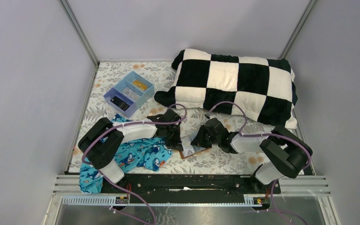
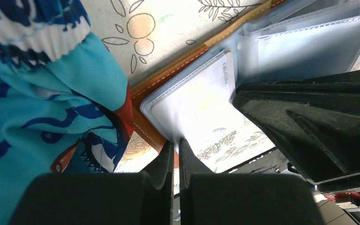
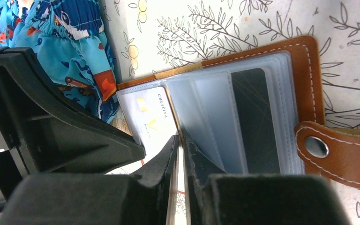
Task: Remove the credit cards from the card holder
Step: Remove the credit card from the card holder.
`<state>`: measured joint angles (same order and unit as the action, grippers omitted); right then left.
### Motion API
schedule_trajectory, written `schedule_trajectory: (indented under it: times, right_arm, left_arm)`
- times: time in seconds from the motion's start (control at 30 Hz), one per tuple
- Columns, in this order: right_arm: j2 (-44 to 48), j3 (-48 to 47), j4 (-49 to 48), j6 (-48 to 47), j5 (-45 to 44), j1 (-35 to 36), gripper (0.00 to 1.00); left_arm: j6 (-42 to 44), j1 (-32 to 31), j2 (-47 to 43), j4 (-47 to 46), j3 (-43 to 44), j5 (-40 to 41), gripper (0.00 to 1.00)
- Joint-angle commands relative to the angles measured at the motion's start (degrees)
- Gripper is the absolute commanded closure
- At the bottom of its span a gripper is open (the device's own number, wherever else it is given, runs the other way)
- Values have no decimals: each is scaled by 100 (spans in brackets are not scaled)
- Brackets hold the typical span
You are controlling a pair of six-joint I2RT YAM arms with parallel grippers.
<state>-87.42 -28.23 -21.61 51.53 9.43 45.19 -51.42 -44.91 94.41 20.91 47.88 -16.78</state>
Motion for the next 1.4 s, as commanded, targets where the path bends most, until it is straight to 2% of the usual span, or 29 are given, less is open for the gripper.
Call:
schedule_trajectory:
  times: [0.0, 0.07, 0.57, 0.83, 0.87, 0.93, 0.97, 1.03, 1.13, 1.37]
  right_arm:
    - [17, 238, -176, 100, 360, 130, 93]
    - [133, 254, -148, 96, 368, 127, 100]
    - [1448, 720, 510, 82, -73, 130, 100]
    - [1554, 844, 522, 280, -214, 128, 100]
    - [1514, 819, 552, 292, -229, 130, 98]
    - [1439, 770, 581, 319, -259, 126, 77]
    - [1407, 746, 615, 325, -290, 125, 70]
    - [1342, 645, 785, 331, -396, 126, 63]
    - [1278, 474, 1201, 377, -632, 130, 62]
    - [1202, 547, 1186, 646, -796, 123, 63]
  left_arm:
    - [161, -106, 596, -711, -158, 655, 100]
    - [175, -106, 567, -710, -146, 658, 100]
    - [781, -115, 509, -506, 148, 477, 100]
    - [1004, -124, 395, -482, 213, 338, 100]
    - [1024, -131, 387, -482, 213, 333, 100]
    - [1045, -133, 363, -481, 213, 328, 100]
    - [1046, -133, 359, -482, 213, 325, 100]
    - [1054, -128, 365, -482, 205, 316, 100]
    - [1055, -132, 385, -481, 181, 328, 100]
    - [1042, -163, 455, -605, 100, 245, 100]
